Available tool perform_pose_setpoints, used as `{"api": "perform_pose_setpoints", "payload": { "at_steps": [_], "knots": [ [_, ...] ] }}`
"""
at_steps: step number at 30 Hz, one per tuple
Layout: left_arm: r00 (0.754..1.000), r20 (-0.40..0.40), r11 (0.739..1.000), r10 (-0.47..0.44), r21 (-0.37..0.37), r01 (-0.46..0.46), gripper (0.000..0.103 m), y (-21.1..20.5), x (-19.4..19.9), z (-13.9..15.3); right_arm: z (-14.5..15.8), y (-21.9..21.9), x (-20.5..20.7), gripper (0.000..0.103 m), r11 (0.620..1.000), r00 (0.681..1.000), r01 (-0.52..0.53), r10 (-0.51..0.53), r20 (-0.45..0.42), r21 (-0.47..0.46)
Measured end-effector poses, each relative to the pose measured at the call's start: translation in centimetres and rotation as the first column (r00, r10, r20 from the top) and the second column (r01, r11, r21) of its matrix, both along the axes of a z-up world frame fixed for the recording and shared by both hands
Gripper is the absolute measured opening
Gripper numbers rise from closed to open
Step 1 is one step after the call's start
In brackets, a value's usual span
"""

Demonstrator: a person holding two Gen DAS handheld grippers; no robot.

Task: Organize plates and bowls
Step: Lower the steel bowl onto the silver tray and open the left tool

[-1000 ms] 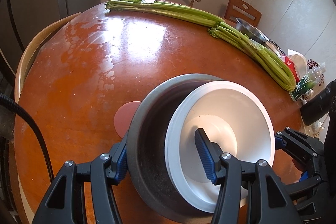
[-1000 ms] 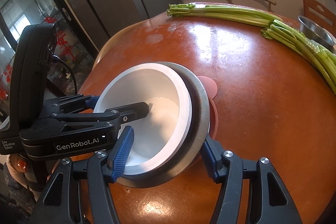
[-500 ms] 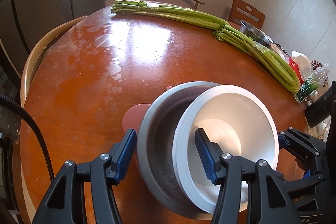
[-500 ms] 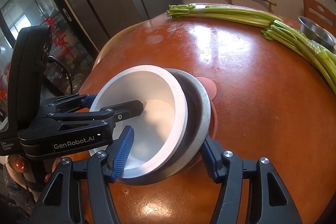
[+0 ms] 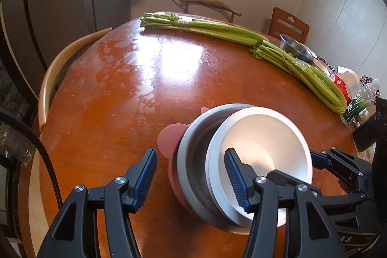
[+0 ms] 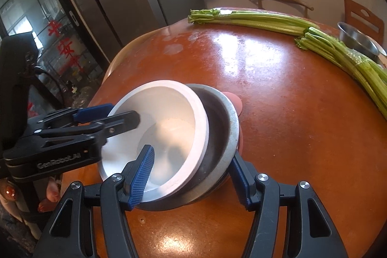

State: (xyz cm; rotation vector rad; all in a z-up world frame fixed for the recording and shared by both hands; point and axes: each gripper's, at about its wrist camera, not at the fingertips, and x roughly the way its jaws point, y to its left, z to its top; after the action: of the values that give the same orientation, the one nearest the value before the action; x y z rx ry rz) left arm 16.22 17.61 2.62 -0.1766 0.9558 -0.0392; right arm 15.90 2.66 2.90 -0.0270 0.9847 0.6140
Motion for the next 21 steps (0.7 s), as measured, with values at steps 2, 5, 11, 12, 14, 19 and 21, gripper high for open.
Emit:
{"api": "perform_pose_setpoints", "payload": {
  "at_steps": [2, 5, 11, 12, 14, 19, 21],
  "knots": [
    [1.0, 0.01, 1.0, 0.003, 0.007, -0.003, 0.057, -0.1, -0.4, 0.3, 0.0, -0.1, 0.0, 0.064, 1.0, 1.0, 0.009, -0.009, 0.003, -0.004],
    [1.0, 0.015, 1.0, 0.004, 0.013, -0.004, 0.057, -0.3, -0.8, 0.6, 0.2, -0.3, -0.2, 0.064, 1.0, 1.0, 0.016, -0.015, 0.013, -0.003],
    [1.0, 0.024, 1.0, 0.013, 0.025, -0.014, 0.057, -0.6, -1.2, 0.9, 1.1, -0.6, -1.0, 0.064, 1.0, 0.998, 0.027, -0.026, 0.055, -0.008],
    [1.0, 0.027, 1.0, 0.014, 0.025, -0.015, 0.057, -0.6, -1.3, 1.0, 1.4, -0.7, -1.2, 0.064, 0.999, 0.997, 0.032, -0.031, 0.074, -0.014],
    [0.999, 0.035, 1.0, 0.016, 0.025, -0.017, 0.057, -0.6, -1.5, 1.3, 1.8, -0.9, -1.5, 0.064, 0.999, 0.994, 0.036, -0.034, 0.1, -0.016],
    [0.999, 0.051, 0.999, 0.017, 0.031, -0.019, 0.057, -1.0, -2.1, 1.7, 2.5, -1.0, -2.3, 0.064, 1.0, 0.992, 0.023, -0.021, 0.123, -0.02],
    [0.998, 0.055, 0.999, 0.019, 0.034, -0.021, 0.057, -1.2, -2.5, 1.8, 2.8, -1.2, -2.9, 0.064, 1.0, 0.99, 0.022, -0.02, 0.14, -0.014]
  ]
}}
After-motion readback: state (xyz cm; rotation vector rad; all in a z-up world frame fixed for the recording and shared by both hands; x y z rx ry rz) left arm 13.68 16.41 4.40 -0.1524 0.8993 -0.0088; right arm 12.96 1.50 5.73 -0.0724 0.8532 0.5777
